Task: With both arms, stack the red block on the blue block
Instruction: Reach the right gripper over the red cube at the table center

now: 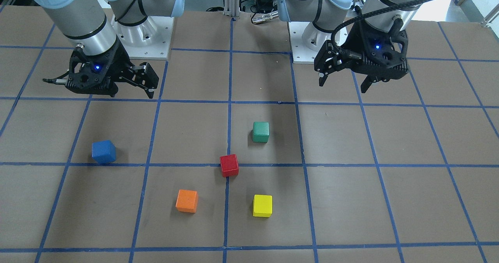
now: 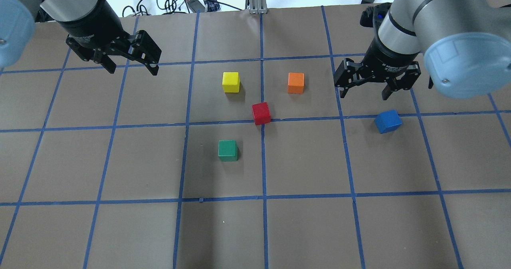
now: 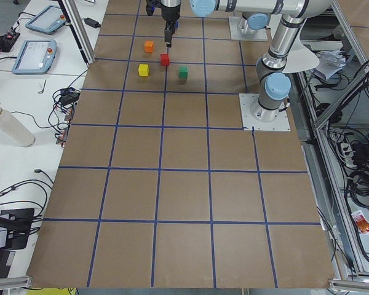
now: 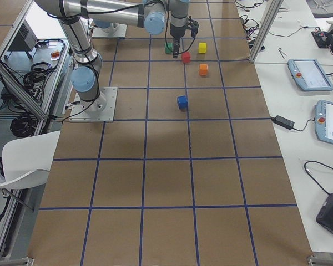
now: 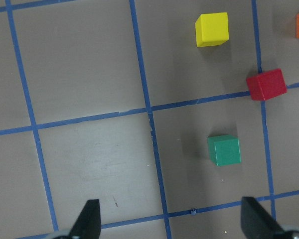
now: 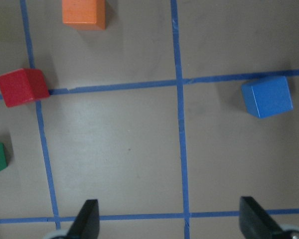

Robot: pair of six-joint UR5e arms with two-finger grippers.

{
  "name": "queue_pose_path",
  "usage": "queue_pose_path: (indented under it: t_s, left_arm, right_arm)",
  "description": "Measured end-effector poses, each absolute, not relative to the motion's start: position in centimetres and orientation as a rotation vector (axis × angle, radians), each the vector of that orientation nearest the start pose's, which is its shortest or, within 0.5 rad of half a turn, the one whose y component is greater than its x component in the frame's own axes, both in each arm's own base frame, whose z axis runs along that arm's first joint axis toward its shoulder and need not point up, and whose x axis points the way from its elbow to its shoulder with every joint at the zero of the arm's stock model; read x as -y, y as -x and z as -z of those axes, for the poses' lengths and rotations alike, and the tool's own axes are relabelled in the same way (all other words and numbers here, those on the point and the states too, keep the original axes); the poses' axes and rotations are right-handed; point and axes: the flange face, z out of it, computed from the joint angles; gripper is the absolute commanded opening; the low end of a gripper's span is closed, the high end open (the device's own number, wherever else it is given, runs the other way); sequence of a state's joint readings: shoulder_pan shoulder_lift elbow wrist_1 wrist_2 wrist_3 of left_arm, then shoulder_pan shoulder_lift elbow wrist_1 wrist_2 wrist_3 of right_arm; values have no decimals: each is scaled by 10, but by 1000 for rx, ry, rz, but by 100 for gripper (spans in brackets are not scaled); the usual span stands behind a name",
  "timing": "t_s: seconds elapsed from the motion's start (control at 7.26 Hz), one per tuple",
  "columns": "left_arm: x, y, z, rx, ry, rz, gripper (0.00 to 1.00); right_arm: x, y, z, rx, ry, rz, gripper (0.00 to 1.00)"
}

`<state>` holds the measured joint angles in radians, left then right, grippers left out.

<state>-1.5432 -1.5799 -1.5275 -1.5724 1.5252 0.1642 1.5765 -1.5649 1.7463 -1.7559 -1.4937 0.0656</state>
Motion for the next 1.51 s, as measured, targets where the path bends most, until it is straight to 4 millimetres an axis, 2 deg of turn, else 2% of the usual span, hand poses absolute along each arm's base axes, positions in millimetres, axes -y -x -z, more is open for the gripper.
queue_pose_path:
  t_s: [0.41,0.69,0.96,1.1,1.51]
  left_arm:
    - [502,124,-504,-3176,-219,56,100]
    - [502,124,-503,-3176,-220,55,100]
    - [503,124,-503,-3176,-221,53,100]
    - [503,124,-503,-3177,-221,54,100]
    - [503,125,-503,-3190,-224,56,100]
  right_arm:
    - [510,-210,-384,-3048,53,126,100]
    - [520,-248,-349,-3038,48,130,100]
    - [519,-293,-314,-3035,98,127,100]
    - [520,-307,-299,-3030,123,139,100]
    - [530,-335,-254,-3013,183,185,100]
